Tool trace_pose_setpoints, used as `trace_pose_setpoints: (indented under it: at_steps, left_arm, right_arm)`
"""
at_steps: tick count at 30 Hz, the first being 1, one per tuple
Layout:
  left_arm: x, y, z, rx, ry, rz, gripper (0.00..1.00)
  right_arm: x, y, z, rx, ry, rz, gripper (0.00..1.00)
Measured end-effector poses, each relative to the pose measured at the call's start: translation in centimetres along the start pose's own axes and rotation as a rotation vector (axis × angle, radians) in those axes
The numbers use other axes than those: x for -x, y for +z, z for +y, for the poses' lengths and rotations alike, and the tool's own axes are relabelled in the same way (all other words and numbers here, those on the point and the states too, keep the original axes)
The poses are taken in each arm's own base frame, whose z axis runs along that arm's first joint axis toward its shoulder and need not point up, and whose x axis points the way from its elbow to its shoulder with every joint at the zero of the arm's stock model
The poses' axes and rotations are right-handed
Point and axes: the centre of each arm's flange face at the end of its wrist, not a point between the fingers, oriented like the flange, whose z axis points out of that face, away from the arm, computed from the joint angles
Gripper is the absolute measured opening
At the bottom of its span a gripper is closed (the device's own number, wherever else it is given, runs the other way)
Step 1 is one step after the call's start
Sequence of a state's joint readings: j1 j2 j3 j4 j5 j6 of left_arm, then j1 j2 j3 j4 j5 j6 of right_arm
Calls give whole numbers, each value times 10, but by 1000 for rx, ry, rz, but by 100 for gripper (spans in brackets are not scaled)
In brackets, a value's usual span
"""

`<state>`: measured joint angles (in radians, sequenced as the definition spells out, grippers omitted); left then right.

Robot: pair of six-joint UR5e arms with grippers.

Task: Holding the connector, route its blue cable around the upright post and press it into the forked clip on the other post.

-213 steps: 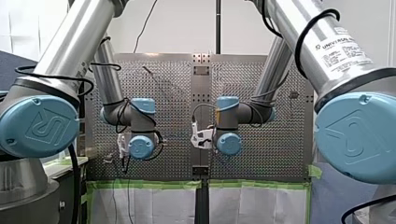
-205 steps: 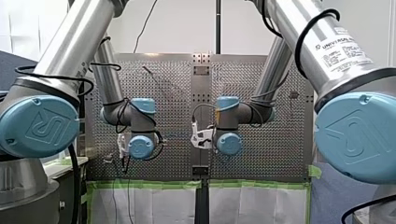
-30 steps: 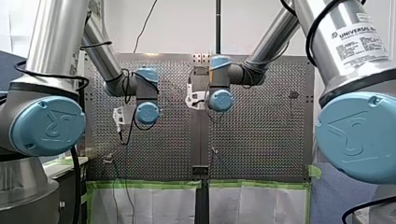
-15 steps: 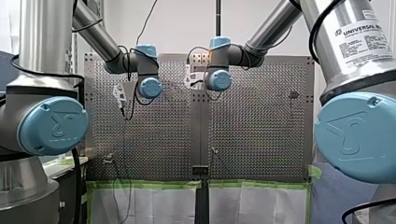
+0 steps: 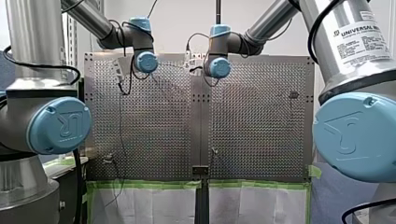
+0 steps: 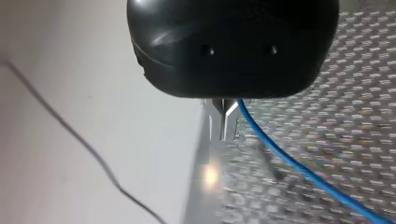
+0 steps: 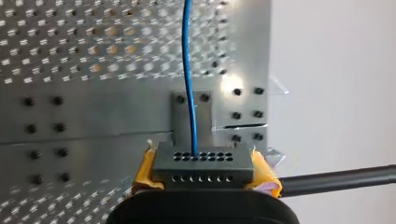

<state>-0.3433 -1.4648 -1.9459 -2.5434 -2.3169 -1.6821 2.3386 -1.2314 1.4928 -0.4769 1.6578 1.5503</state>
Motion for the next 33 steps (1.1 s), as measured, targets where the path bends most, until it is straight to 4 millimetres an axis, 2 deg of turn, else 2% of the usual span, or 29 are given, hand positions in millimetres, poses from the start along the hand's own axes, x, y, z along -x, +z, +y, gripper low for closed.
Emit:
trace_pose_setpoints:
  at_steps: [5, 13, 18, 33]
  left_arm:
    - [39, 16, -3, -16, -24, -41, 5]
    - [61, 50, 0, -25, -55, -50, 5]
    - [62, 76, 3, -25, -63, -34, 5]
    - [48, 170, 18, -34, -73, -39, 7]
  right_arm:
    - [-16, 11, -1, -28, 7, 32, 0]
    - [-45, 27, -7, -86, 26, 95, 0]
    - [-50, 38, -9, -99, 33, 108, 0]
    - [-21, 78, -18, -108, 34, 84, 0]
